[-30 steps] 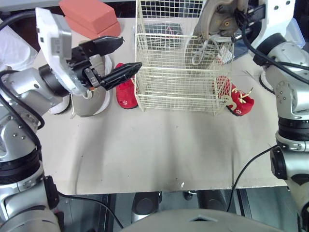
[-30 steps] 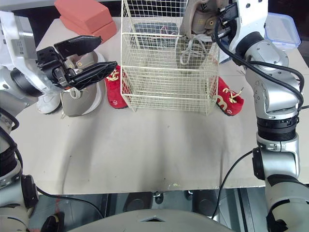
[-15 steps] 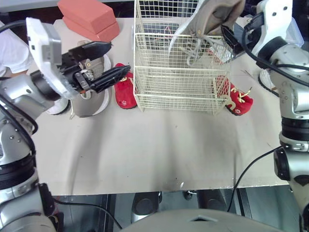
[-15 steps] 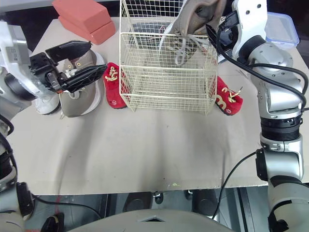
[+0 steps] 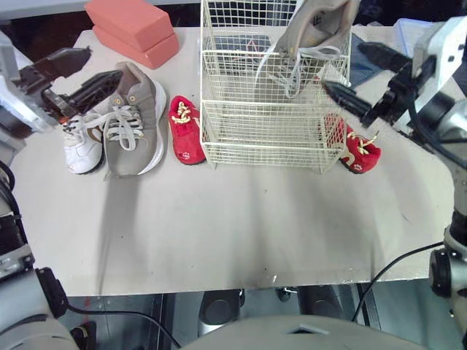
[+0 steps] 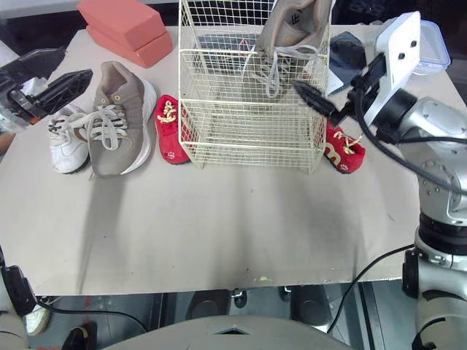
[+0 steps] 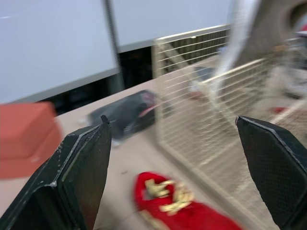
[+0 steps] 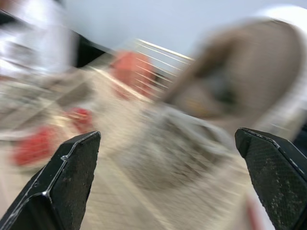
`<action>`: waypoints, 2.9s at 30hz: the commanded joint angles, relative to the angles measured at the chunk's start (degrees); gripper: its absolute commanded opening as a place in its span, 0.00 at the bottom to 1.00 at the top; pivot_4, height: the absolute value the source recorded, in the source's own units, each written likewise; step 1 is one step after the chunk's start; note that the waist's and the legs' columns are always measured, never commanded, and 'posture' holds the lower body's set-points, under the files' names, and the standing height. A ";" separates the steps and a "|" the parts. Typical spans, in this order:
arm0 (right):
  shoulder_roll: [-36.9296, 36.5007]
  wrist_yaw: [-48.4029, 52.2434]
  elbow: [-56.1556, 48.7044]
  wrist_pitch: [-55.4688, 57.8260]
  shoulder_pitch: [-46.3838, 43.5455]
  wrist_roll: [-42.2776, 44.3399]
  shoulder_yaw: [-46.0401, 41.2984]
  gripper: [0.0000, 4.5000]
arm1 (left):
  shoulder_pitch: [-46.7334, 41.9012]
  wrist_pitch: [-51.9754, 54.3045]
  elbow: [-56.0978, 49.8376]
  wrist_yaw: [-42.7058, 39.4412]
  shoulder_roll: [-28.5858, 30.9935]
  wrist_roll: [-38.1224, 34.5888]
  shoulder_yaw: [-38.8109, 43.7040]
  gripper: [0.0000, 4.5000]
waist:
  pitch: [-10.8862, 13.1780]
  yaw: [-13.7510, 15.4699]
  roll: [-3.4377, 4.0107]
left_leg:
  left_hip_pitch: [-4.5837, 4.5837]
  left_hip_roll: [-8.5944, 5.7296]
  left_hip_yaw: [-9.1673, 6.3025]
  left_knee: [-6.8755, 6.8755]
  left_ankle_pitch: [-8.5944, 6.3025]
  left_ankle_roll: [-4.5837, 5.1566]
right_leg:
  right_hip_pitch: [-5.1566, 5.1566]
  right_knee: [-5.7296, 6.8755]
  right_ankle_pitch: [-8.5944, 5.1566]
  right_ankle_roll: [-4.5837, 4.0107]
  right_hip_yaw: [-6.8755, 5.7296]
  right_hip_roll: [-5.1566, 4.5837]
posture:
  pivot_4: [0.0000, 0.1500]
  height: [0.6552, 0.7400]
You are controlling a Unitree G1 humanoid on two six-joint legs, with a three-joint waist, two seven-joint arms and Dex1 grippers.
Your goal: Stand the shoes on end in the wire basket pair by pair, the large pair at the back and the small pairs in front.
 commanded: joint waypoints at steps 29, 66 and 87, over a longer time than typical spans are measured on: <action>2.38 4.38 -7.46 -11.52 11.08 1.97 8.03 1.00 | -32.00 -7.15 61.15 -1.02 -2.37 30.69 -15.56 0.62 | -0.05 0.16 -0.56 | -0.07 -0.03 0.09 0.10 -0.02 0.04 | -0.01 0.04 0.00 0.01 -0.06 -0.05 | 1.00 0.36; 5.65 2.66 -0.33 -19.05 6.81 -1.62 7.26 1.00 | -53.45 -25.17 37.98 3.63 -18.52 10.00 3.08 0.06 | 0.06 0.21 -1.17 | -0.91 -0.06 -0.32 1.11 -0.02 0.05 | -0.24 0.49 0.02 0.00 -0.71 -0.19 | 1.00 0.36; 6.78 -7.42 -5.03 -18.79 10.29 -0.46 2.61 1.00 | -54.48 -62.52 46.01 19.65 -42.31 19.35 -5.12 0.06 | 0.06 0.30 -1.13 | -0.90 -0.13 -0.20 1.03 -0.03 0.05 | -0.33 0.52 0.03 -0.02 -0.64 -0.17 | 1.00 0.36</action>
